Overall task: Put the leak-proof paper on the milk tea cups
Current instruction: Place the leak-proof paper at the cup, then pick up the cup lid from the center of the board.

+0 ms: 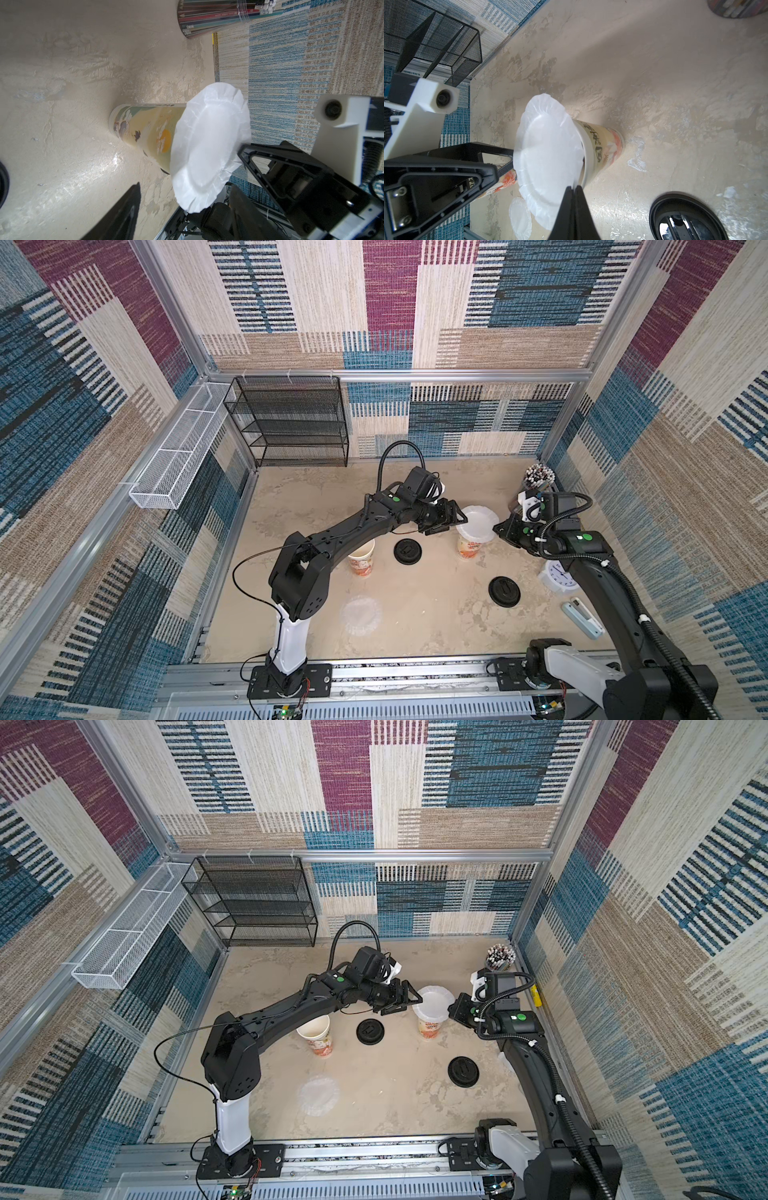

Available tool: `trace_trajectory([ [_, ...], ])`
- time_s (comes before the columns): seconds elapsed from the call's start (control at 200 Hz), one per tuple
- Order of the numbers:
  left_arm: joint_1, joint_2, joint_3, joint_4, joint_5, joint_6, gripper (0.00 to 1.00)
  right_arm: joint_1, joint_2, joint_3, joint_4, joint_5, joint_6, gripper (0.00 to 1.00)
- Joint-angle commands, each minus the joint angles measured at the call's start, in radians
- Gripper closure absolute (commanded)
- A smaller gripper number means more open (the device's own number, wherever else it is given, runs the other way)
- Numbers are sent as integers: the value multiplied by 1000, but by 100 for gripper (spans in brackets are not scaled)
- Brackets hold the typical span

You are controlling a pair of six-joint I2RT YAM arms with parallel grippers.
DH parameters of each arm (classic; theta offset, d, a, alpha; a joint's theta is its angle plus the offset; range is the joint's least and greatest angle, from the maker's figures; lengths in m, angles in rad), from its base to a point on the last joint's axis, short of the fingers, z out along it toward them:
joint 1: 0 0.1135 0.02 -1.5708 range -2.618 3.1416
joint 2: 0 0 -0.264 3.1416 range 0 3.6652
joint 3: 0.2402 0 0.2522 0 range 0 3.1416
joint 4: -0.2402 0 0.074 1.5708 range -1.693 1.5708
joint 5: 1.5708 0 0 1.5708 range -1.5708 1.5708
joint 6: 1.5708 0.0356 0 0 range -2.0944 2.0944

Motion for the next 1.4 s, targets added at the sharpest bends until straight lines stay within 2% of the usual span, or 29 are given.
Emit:
trace_trajectory([
  [0.0,2,1,10,-9,7,21,30,0,6,6,0,31,-3,85],
  [0.165,2,0,12,-14,6,22,30,0,17,19,-16,59,-11,62],
  [0.381,3,-2,17,-17,4,31,28,0,-3,66,-46,113,-17,40],
  [0.461,2,-2,20,-19,0,34,27,0,-33,76,-67,174,-7,33],
  [0.506,3,-4,20,-20,-2,36,26,0,-58,70,-94,261,19,28],
  [0.606,5,-5,19,-23,-7,38,26,0,-112,2,-154,415,106,27],
  [0.616,5,-5,18,-23,-8,38,26,0,-114,-9,-158,421,114,25],
  [0.756,8,-5,17,-26,-14,40,26,0,-91,-147,-229,437,280,19],
  [0.912,9,-2,18,-28,-14,42,26,9,-79,-298,-184,366,400,12],
  [1.002,11,-5,18,-32,-16,47,25,12,-88,-355,-133,354,419,5],
  [1.102,11,-6,19,-33,-17,51,25,12,-76,-388,-89,341,419,2],
  [1.267,14,-3,26,-37,-14,52,25,13,-29,-411,-49,339,409,3],
  [1.398,14,-2,32,-41,-17,58,25,15,2,-397,-49,351,407,9],
])
